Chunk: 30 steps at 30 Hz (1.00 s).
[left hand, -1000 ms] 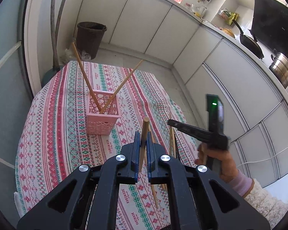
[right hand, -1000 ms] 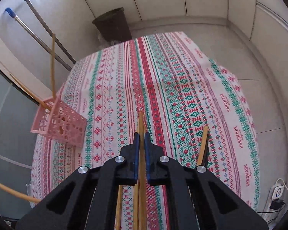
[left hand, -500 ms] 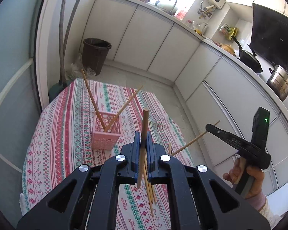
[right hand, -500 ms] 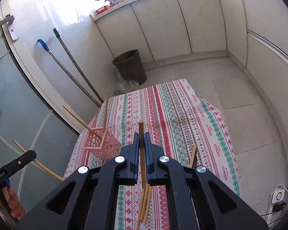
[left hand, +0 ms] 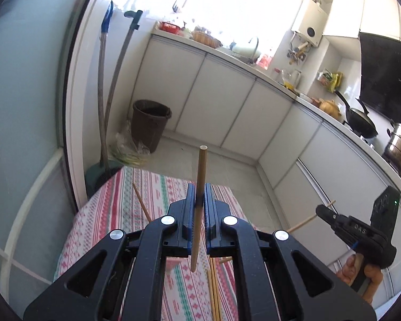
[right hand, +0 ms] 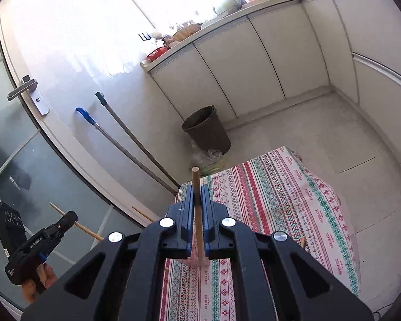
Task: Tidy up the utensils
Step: 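Lower both chopsticks into the pink basket and open both tools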
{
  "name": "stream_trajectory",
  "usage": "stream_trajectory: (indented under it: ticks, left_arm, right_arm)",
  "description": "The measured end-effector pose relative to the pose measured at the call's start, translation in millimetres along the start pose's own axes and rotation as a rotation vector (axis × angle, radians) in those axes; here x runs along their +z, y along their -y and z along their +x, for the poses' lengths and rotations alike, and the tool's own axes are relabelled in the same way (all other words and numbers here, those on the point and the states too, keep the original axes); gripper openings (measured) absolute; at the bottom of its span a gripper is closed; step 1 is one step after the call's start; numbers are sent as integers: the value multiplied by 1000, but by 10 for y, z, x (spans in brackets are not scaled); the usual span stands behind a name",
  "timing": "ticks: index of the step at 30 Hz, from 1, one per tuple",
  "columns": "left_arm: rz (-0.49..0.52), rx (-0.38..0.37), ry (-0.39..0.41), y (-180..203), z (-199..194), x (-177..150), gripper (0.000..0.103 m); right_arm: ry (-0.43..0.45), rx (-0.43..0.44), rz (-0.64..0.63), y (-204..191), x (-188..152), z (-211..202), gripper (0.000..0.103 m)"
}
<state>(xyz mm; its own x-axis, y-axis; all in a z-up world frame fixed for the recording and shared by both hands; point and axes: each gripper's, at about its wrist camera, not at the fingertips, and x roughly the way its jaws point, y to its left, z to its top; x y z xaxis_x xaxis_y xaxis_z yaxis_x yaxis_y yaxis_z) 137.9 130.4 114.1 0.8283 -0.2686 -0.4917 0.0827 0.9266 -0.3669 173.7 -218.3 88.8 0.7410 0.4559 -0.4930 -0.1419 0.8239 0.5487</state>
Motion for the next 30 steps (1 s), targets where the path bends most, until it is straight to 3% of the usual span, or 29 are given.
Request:
stream_trajectory:
  ticks: [9,11,12,19,30]
  left_arm:
    - [15,77,6,-131,493,62,6]
    - [3,74,-13,-209,590,-17,16]
    - [-17,68,-18,-259,607,-41,27]
    - [-89,106,41,-441,273,-15,36]
    - [-103,112,-20,-590,307,-43,37]
  right_arm:
    - [-5,29,3,-148,140,265,6]
    - [-12,35,4,-169,145,319,6]
    - [-15,38,3,-190,141,345,6]
    - [-20,35,-20,-364,99,498,6]
    - [-74,3,-43,-565,-100,1036,6]
